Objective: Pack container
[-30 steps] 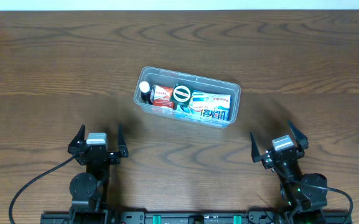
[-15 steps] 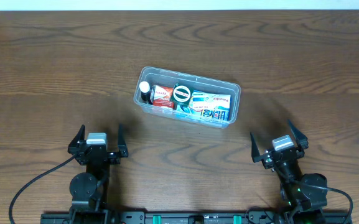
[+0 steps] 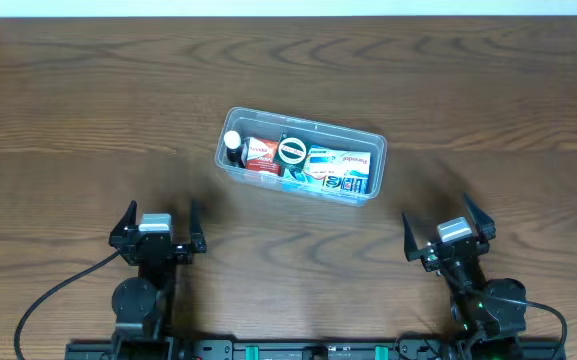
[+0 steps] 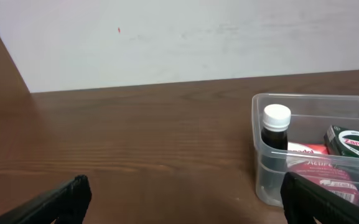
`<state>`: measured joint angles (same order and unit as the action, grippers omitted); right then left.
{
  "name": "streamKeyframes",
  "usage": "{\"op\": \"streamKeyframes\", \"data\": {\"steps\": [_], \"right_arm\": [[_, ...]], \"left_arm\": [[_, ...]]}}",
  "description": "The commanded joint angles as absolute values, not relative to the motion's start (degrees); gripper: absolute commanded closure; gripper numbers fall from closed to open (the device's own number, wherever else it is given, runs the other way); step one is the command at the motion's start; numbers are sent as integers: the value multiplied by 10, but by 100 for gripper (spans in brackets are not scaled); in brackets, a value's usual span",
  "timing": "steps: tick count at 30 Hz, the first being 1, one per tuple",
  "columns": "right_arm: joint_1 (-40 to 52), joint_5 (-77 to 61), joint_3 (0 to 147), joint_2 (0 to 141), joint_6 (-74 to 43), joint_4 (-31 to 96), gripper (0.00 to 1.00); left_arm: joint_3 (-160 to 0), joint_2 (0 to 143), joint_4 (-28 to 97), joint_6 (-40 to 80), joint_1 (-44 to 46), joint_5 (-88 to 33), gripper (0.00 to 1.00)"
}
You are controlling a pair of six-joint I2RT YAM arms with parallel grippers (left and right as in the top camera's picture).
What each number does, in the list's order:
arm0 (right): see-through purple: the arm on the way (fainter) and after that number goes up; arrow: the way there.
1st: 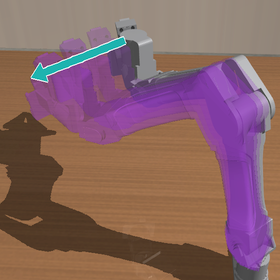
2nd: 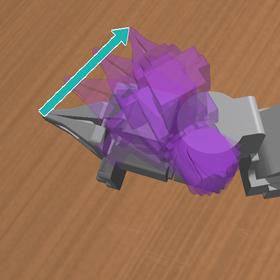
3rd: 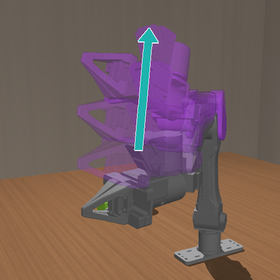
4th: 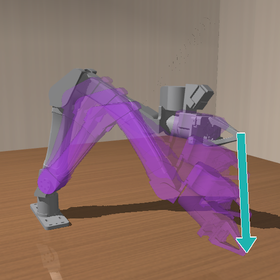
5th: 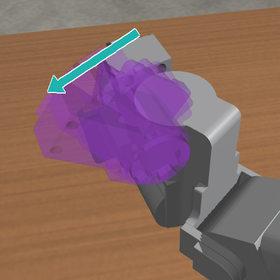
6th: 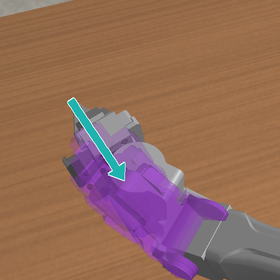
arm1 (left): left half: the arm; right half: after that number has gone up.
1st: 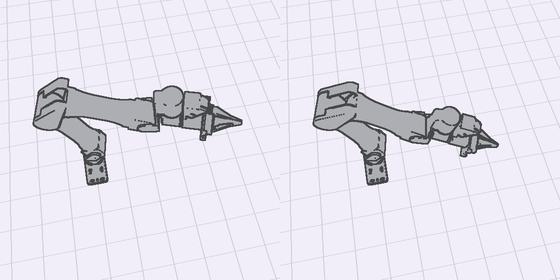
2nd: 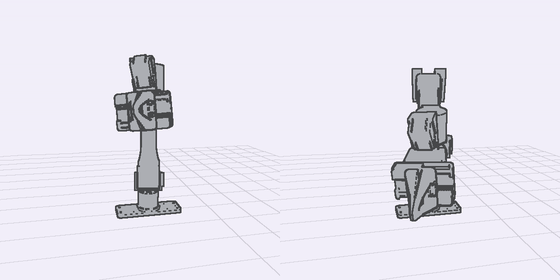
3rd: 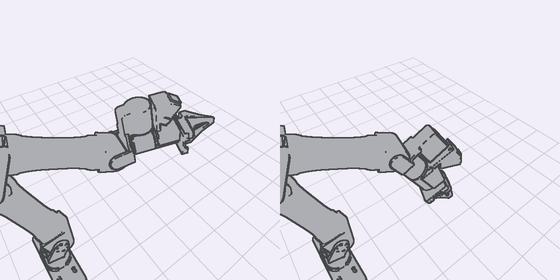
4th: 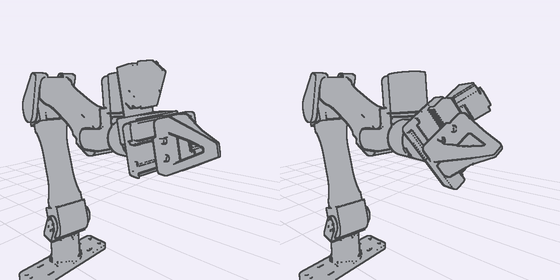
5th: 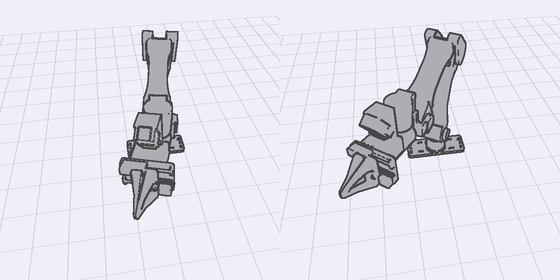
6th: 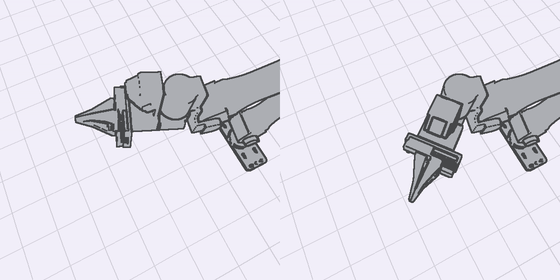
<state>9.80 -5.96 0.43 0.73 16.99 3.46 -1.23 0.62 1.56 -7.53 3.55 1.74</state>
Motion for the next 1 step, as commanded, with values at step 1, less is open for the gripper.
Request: {"op": "streamKeyframes", "data": {"steps": [1], "right_arm": [[90, -60, 3, 6, 174, 37, 1]], "left_arm": [[-2, 1, 38, -79, 38, 36, 2]]}}
